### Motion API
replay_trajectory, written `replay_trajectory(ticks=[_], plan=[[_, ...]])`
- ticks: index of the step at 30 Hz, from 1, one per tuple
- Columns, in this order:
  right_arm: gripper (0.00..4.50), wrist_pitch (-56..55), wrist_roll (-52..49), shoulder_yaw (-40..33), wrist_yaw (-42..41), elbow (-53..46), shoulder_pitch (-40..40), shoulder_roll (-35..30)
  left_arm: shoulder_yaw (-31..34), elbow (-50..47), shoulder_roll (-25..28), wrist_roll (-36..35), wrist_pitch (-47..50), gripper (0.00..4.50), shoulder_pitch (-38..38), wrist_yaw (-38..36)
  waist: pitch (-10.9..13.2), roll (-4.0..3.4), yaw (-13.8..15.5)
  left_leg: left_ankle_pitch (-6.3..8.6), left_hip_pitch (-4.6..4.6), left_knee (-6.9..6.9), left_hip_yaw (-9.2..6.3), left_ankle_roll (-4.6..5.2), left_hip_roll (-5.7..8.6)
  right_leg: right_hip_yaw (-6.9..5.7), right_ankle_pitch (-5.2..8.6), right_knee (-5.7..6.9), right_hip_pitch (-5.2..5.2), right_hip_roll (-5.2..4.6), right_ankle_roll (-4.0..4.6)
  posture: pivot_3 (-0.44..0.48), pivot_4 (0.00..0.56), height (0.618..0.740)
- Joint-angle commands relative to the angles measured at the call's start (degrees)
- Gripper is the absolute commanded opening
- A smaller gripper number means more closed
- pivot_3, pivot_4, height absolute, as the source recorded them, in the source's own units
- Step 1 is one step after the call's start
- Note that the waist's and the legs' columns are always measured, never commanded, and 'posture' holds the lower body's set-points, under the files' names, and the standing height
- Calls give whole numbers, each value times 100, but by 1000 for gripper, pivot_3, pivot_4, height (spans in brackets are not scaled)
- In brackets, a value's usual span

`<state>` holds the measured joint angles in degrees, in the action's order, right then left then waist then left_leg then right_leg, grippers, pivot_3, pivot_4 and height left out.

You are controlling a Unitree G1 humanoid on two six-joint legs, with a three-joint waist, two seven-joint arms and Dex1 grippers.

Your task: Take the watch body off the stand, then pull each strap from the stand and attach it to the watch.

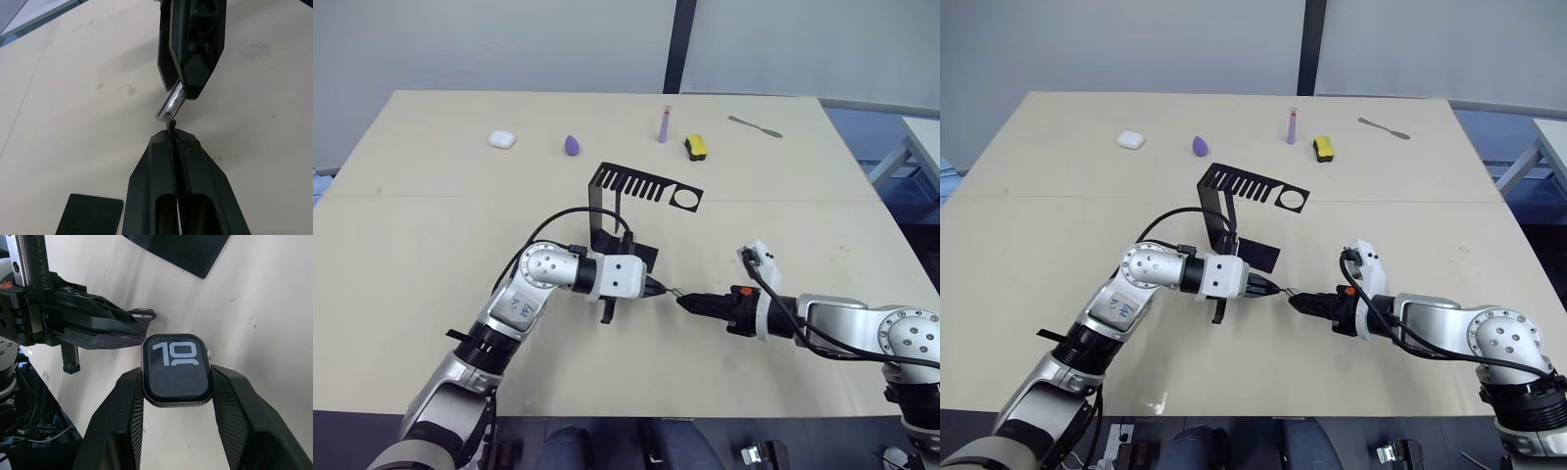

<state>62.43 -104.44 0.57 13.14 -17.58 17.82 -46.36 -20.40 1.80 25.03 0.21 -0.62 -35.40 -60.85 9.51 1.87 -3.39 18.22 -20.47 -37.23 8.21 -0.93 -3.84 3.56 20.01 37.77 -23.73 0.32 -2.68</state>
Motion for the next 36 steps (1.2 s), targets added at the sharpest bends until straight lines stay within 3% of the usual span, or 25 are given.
replay_trajectory(ticks=[1,36], plan=[[1513,-104,-155,-16,16,-202,70,-29,-44,-254,-48,-68,-18,0,17,-11,0,0,1,0,0,0,0,0,0,0,0,0,0,0,0,0,150,740],[1513,34,-221,220,-199,-410,368,-196,-175,-138,-192,130,-87,0,-105,38,0,0,3,0,-1,-1,0,0,0,0,0,0,0,0,0,0,150,740]])
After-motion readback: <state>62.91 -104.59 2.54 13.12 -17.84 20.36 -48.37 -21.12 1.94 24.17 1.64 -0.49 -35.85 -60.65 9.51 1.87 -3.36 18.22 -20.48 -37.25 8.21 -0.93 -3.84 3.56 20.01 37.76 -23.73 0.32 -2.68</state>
